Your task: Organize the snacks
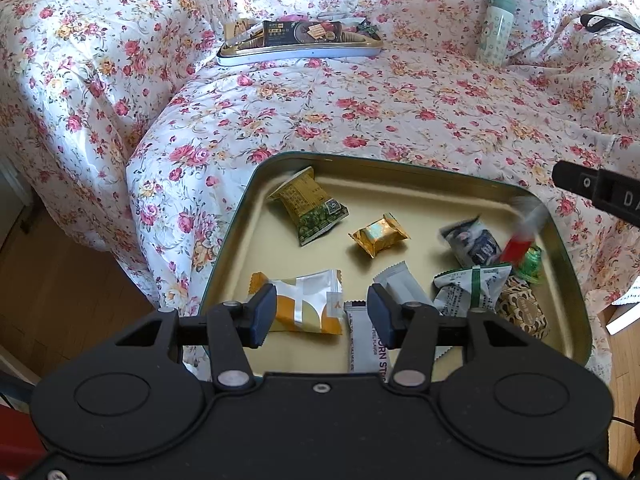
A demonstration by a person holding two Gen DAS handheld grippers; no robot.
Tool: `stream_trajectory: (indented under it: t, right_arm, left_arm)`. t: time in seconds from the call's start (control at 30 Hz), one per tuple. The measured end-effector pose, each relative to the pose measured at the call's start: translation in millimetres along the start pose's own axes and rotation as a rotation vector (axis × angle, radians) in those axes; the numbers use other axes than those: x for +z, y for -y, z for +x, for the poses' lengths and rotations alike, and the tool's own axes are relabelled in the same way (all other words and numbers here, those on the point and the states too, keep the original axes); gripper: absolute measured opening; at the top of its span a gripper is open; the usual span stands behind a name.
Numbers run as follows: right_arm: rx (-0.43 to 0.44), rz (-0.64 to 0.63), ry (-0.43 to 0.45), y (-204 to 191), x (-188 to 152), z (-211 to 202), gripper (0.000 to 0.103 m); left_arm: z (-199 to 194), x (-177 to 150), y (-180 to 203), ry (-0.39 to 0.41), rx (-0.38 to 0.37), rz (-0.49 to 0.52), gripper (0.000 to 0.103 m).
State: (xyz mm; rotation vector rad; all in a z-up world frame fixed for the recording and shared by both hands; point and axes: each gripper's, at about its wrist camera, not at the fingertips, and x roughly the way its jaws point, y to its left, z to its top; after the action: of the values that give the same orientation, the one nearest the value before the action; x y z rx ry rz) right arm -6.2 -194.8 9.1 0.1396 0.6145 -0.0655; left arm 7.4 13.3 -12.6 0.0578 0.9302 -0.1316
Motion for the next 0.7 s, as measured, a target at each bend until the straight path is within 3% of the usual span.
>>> stream_trajectory:
  t: [0.3,0.4,0.57,0.7]
  right_arm:
    - [0.017,-0.007,-0.002,-4.8,-2.4,-3.7,0.049]
    - [0.016,-0.020,-0.011,-6.3,-3.1,-6.0,0.056]
    - [-0.005,-0.050,-0.042,-7.1,-5.4,-10.7,0.075]
    - [-0.010,-0.064,-0.082,-5.0,-9.6,-13.0,0.078]
  left_arm:
    - [-2.0,-0.2,0.0,0.013,0.008,-0.001,0.058]
    - [-2.8,0.2,-0.1,0.020,0.012,-0.001,0.058]
    - [-4.2,0.5,-0.2,0.032,0.024,-0.004,0.063]
    - [-4.5,0.7,-0.5,0.039,0.033,-0.002,0.063]
